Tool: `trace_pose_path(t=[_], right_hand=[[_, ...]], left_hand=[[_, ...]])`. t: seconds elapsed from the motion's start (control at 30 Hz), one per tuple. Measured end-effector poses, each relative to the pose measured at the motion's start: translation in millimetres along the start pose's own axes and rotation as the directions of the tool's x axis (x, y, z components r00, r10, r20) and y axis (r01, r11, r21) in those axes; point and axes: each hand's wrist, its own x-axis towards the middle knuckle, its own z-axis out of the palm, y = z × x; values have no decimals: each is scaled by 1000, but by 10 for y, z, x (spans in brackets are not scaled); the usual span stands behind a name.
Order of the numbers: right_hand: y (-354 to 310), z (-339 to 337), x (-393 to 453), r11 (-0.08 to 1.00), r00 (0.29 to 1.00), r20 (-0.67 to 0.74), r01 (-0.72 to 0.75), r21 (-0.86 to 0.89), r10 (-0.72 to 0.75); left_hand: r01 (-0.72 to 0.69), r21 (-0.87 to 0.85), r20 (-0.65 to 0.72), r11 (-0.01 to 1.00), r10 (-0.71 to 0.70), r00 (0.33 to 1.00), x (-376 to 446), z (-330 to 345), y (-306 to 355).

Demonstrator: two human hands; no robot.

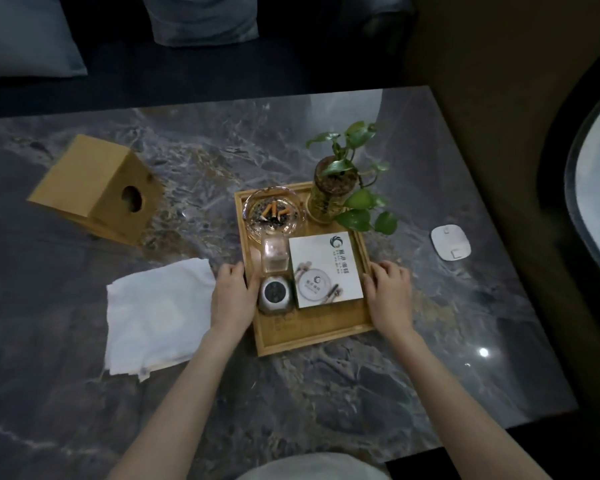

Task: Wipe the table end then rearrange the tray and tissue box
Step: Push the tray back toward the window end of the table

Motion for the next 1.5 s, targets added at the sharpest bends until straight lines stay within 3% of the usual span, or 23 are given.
trace_pose_path(t=[0.17, 0.33, 0.73, 1.03, 1.5], right_hand=[[31, -11, 7, 1000, 1000, 15, 3, 27, -3], [9, -51, 46, 999, 998, 51, 20, 39, -22], [-71, -150, 54, 999, 998, 54, 37, 1, -37], [-99, -180, 133, 912, 965, 209, -226, 341, 161], [120, -204, 281, 934, 990, 126, -103, 343, 63]], left_hand=[[13, 6, -36, 1000, -13, 999, 100, 11, -23], [-16, 99, 12, 995, 15, 1000, 138, -41, -5], [-25, 121, 55, 992, 19, 998, 126, -112, 106], [95, -125, 3, 988, -96, 995, 123, -27, 128], [87, -102, -131, 991, -100, 986, 25, 158, 380]])
